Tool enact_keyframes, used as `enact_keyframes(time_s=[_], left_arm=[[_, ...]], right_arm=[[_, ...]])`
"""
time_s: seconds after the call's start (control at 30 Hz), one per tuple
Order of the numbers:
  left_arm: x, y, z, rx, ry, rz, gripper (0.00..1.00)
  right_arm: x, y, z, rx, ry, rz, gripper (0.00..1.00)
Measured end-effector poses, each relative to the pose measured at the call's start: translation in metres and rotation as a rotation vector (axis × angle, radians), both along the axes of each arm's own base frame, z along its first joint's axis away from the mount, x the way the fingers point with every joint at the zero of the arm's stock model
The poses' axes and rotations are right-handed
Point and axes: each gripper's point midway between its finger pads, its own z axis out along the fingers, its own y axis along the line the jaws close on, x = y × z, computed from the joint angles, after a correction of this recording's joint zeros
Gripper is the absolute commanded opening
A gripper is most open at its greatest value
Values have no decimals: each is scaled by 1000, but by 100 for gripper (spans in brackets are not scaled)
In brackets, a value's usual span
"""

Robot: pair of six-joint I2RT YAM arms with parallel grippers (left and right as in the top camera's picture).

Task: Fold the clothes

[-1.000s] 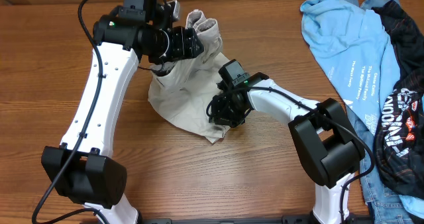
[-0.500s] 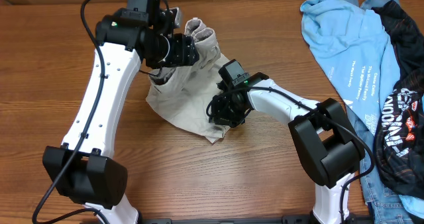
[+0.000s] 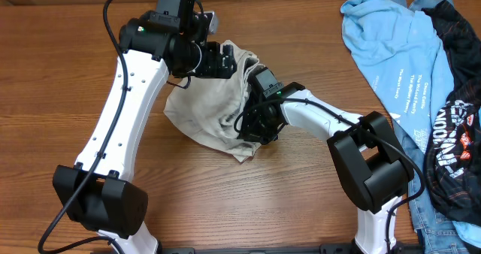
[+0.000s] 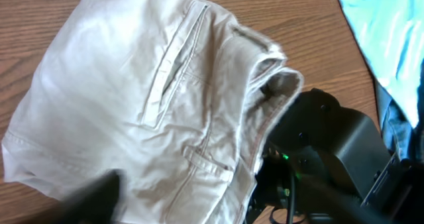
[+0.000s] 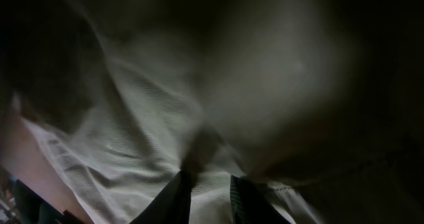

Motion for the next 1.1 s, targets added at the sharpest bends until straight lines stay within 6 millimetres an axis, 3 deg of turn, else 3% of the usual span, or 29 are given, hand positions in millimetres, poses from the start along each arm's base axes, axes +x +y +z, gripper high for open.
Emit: enact_keyframes(time_s=[0.03,0.07,0.1,0.27,0.5,0.63,0.73,0.87,1.0,1.1], left_arm=[[0,-1,0,3,-3,-8,59],[0,-1,0,6,-7,-16,76],[-1,-2,0,9,-11,-26,86],[0,-2,0,11,-17,-28,92],[2,1,-1,29,-22,-20,89],[8,6,-1,60,-47,-2,85],[15,9,0,78,-74,11,80],[19,12,1,93,-94,22,73],[22,13,2,99,-106,27,72],[23,13,0,103,-105,29,71]], right_arm=[[0,0,0,0,0,1,24],[0,0,0,0,0,1,24],[0,0,0,0,0,0,24],[0,0,0,-2,1,0,18],[-2,-9,-3,-28,34,-31,17],[1,-33,5,-106,20,-77,17],[9,-58,30,-154,-39,-131,18],[27,-82,94,-144,-213,-206,18],[33,-92,147,-99,-366,-248,18],[39,-91,162,-80,-433,-246,18]])
